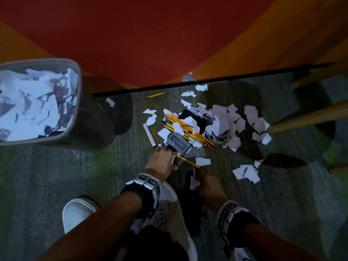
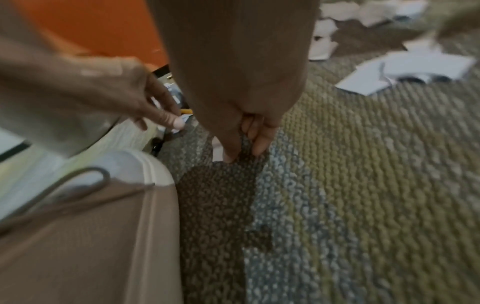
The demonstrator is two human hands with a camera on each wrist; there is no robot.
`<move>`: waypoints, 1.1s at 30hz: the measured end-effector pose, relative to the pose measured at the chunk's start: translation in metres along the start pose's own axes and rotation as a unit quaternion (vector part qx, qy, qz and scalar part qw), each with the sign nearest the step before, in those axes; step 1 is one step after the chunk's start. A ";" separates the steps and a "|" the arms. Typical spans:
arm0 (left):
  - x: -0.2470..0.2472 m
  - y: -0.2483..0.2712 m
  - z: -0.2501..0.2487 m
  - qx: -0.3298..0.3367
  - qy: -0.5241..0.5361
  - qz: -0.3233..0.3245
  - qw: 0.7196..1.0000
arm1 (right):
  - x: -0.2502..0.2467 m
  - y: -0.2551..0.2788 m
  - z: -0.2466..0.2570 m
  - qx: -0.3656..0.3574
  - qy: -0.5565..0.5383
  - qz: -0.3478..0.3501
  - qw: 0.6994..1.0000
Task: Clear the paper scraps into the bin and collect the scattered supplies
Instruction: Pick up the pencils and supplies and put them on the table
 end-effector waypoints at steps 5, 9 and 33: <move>0.009 -0.008 -0.003 -0.009 0.034 -0.032 0.999 | 0.003 0.000 -0.005 -0.032 -0.010 0.000 0.999; 0.014 -0.012 0.001 -0.009 0.073 -0.060 0.995 | -0.039 -0.002 -0.010 0.000 -0.057 -0.076 0.995; 0.005 -0.021 0.017 -0.038 0.161 -0.109 0.980 | -0.065 -0.026 -0.023 -0.009 -0.079 -0.137 0.987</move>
Point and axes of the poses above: each hand's wrist, its own y-axis away from the middle knuckle, its own x-axis out of the palm, z = x × y, the point moved 7 cm from there along -y, towards the middle knuckle, and after that the axes turned 7 degrees about -x, right-handed, at the moved point
